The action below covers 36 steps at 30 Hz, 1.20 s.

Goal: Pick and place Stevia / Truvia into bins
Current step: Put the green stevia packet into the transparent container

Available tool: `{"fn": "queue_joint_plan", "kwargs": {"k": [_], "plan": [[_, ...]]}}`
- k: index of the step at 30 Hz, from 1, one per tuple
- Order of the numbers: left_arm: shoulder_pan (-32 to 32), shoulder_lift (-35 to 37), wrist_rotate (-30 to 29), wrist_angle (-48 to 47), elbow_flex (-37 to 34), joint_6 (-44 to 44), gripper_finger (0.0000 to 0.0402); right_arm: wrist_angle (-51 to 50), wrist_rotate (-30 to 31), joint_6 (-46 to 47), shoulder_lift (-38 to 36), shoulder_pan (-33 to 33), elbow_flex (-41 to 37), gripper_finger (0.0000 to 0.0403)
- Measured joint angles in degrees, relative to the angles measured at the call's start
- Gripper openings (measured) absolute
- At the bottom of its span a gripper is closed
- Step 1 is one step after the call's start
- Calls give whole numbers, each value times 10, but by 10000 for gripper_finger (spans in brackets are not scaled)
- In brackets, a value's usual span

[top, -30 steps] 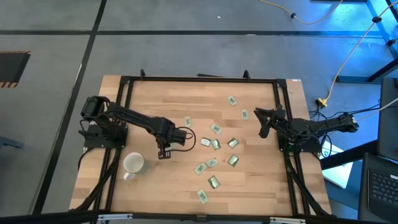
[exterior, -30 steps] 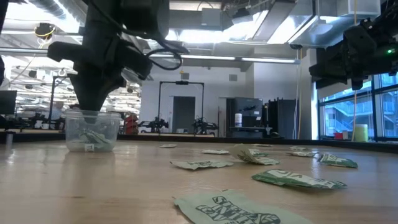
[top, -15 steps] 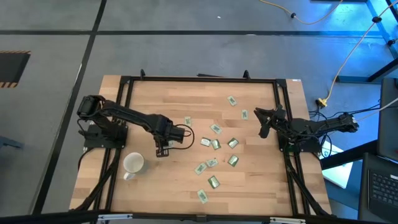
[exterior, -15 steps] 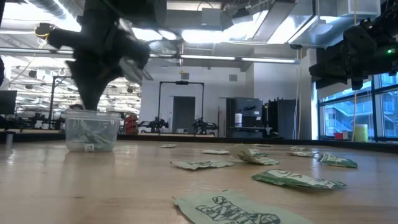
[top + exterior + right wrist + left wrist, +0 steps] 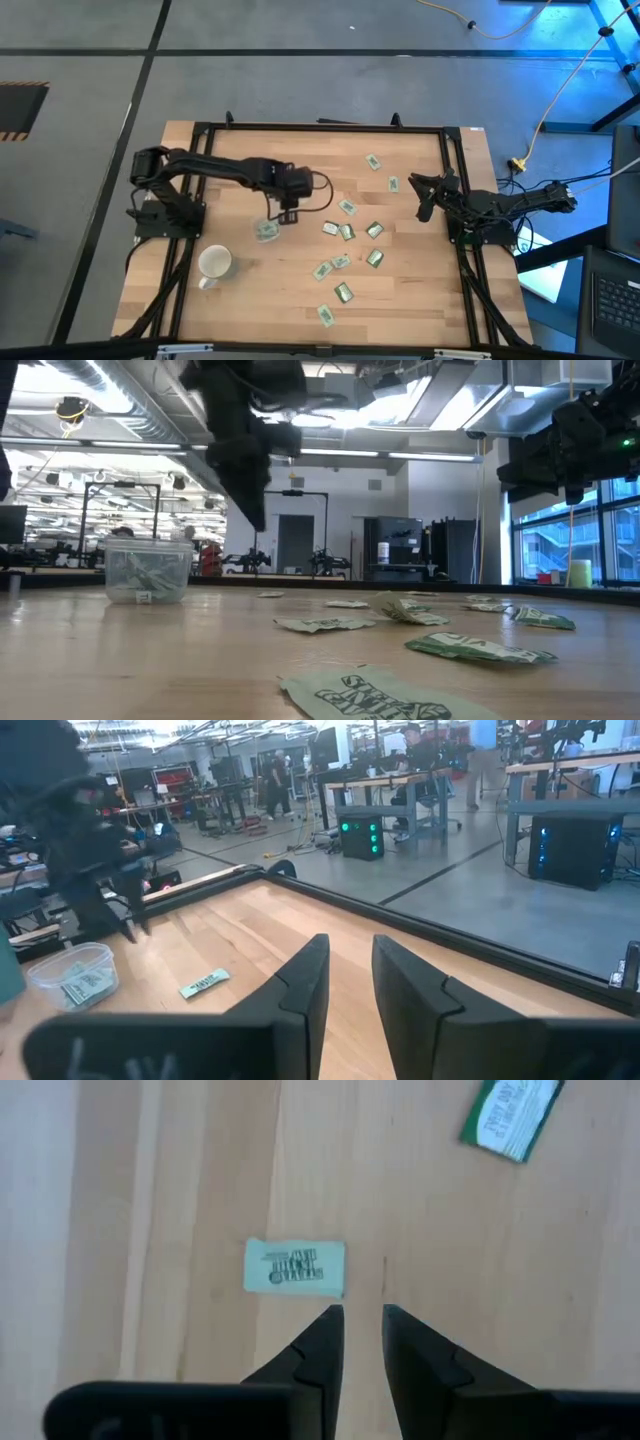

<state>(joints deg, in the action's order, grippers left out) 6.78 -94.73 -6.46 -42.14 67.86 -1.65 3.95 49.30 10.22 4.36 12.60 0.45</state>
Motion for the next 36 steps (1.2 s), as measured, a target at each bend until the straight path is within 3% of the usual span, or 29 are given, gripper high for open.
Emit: {"fn": "queue_joint_plan", "kwargs": {"k": [8,21,36], "plan": [[37,-60,21,61,0,-73,70,-1,0,-2,5,0,0,84],[51,-140,20,60,-1,-85,69,0,1,-3,14,0,0,84],[53,-157,47,61,2,-80,11,0,1,-2,15,0,0,84]]}}
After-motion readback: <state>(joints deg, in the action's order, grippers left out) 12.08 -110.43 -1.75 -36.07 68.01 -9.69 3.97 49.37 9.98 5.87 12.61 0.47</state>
